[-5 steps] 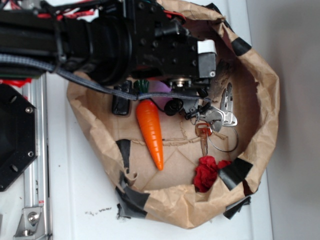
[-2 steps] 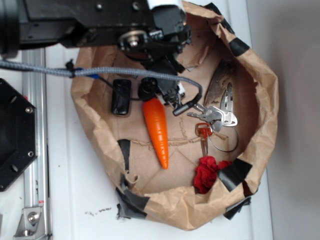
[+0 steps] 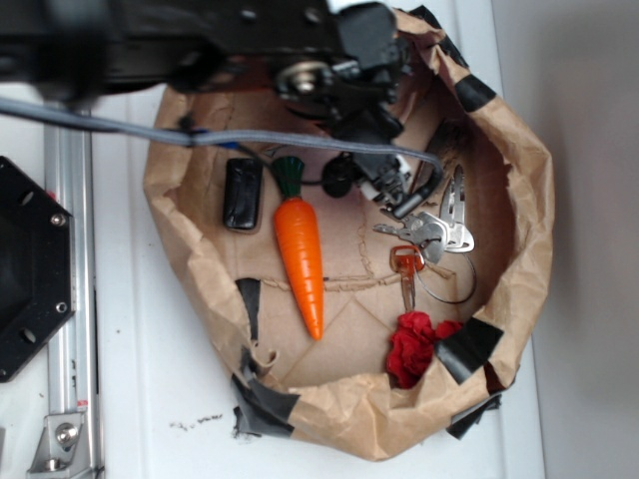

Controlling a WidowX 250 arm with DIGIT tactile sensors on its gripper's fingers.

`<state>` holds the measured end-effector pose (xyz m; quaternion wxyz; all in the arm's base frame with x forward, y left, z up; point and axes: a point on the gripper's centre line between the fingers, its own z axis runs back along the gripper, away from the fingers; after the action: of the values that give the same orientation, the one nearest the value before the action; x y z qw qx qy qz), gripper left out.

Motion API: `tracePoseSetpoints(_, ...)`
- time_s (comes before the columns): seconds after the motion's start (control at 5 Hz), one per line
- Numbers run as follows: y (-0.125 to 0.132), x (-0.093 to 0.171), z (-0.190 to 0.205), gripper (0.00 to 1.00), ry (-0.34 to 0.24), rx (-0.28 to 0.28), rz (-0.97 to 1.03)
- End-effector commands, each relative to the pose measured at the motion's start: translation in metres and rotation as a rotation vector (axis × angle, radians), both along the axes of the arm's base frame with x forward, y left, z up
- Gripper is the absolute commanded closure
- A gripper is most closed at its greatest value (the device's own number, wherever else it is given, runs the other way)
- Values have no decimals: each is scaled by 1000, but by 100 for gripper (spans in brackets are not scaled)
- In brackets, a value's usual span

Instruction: Grab the wood chip.

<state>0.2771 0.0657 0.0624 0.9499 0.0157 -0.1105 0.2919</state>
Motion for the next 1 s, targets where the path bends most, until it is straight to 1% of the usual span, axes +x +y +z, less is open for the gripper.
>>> tracePoseSetpoints(0.0,2,23,3,0,-65,-6,51)
tracePoseSetpoints(0.2,1,26,5,0,-70,-32,53)
tracePoseSetpoints(0.4,-1,23,7,0,-74,-60,57)
tracePoseSetpoints(0.6,-6,22,19,0,-106,-64,51)
tracePoseSetpoints(0.8,-7,25,22,0,-140,-56,64)
